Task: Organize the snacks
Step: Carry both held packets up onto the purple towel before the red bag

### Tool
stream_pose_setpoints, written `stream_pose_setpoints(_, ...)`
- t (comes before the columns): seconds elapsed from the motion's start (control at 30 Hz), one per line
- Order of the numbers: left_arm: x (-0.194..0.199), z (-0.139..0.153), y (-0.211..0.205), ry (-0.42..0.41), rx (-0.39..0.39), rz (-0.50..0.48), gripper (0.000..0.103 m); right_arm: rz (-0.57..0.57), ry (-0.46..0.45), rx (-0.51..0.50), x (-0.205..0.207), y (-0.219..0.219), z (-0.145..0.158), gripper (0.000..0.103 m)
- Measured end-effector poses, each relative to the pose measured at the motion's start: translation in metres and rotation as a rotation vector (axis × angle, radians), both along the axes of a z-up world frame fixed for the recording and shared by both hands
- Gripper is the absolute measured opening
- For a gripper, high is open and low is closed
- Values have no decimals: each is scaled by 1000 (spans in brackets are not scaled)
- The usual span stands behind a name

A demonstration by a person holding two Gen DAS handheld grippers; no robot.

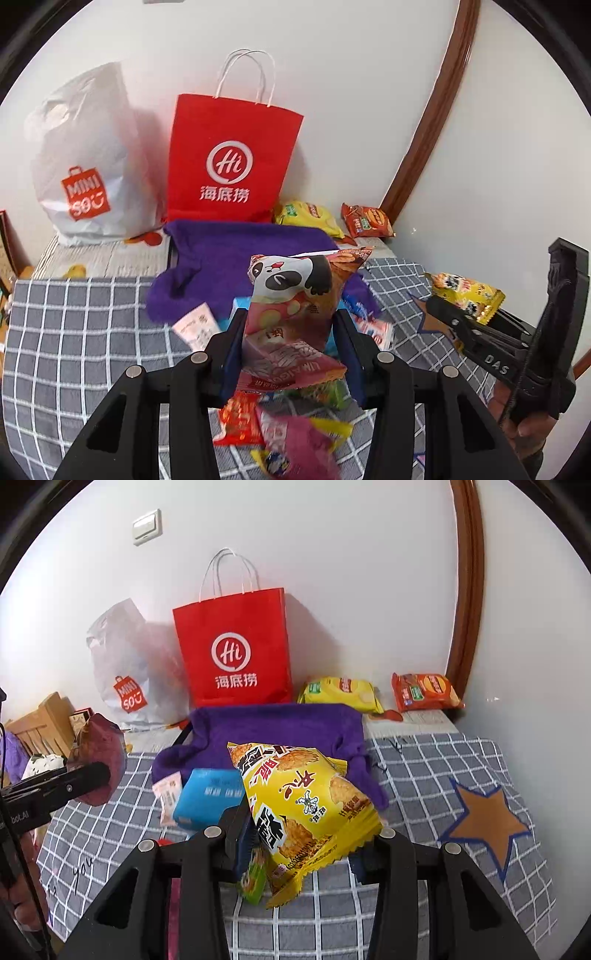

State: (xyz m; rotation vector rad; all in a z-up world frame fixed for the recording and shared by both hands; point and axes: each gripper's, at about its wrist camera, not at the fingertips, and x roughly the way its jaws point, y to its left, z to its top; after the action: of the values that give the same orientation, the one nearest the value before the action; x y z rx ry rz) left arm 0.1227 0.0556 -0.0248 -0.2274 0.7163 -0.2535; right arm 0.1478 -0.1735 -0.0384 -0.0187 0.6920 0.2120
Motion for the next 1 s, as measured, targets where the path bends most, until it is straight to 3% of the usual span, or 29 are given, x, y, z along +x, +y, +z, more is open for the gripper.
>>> stream_pose_setpoints(0.43,60,25,-18,-17,10,-48,44,5,11,21,71,11,11,41)
stream_pose_setpoints(1.0,145,16,7,7,17,15,44,15,-31,42,169,30,28,41)
